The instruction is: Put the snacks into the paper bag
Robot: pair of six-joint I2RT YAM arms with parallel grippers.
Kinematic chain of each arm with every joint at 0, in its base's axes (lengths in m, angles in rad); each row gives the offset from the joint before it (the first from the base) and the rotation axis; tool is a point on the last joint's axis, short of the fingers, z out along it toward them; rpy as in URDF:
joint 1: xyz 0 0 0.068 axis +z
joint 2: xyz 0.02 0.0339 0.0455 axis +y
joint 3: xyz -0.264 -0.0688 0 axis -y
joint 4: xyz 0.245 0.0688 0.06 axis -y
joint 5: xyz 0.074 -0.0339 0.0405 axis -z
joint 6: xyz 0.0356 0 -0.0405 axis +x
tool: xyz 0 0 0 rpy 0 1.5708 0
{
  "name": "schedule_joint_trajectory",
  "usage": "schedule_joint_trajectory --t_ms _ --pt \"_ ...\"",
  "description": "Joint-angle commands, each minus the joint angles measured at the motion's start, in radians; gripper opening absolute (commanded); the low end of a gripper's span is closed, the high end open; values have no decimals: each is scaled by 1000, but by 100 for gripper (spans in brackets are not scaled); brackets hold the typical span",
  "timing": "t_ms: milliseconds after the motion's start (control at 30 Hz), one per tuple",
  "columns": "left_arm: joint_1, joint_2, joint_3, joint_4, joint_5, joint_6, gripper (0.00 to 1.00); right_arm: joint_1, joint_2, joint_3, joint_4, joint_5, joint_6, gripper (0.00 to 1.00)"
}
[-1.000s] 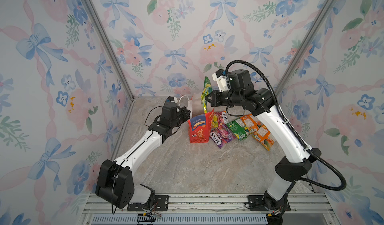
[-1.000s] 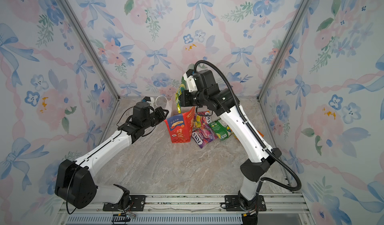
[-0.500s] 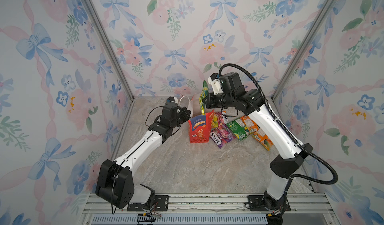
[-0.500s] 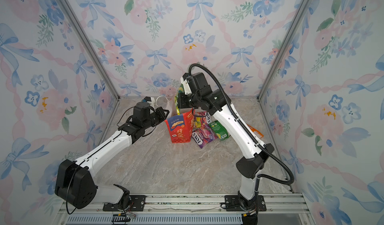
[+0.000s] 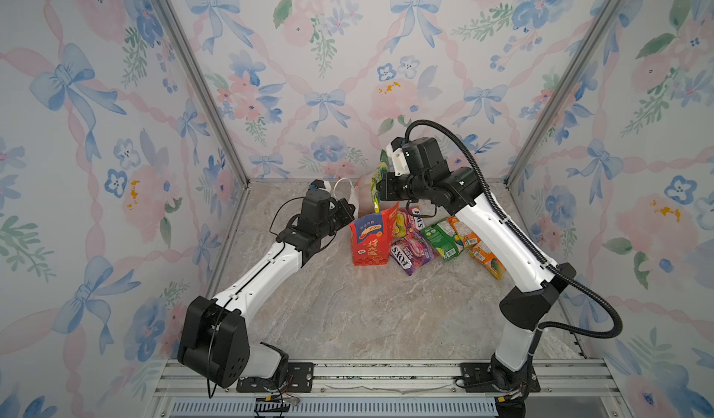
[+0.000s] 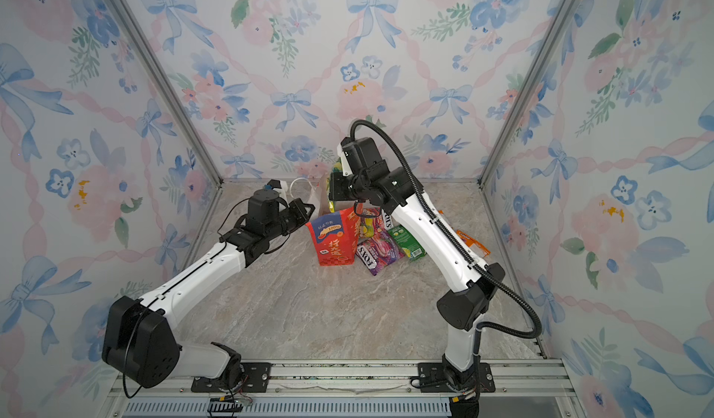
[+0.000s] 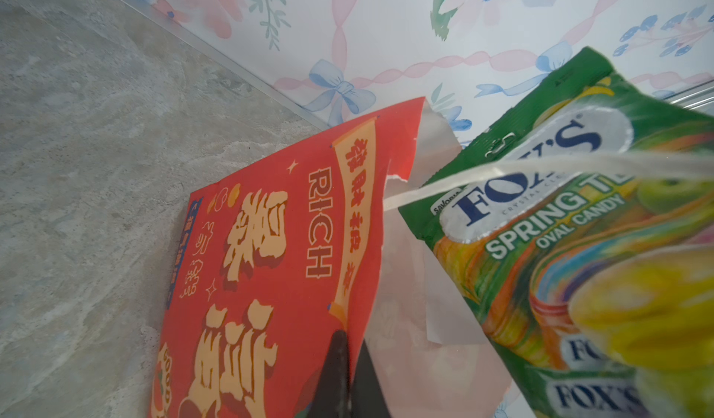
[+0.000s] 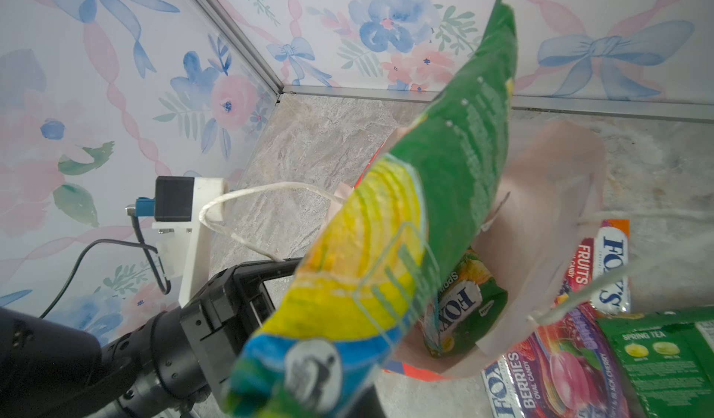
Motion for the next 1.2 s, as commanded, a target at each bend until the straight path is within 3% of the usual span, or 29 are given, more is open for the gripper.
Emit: schedule_joint_trajectory --t_ms 0,567,1167 --pt "-9 5 9 18 3 -7 0 8 11 -4 57 46 24 0" --pt "-11 12 8 22 7 -9 0 15 21 -58 98 148 40 0" --pt "-12 13 8 22 7 -9 0 22 60 -64 141 170 53 0"
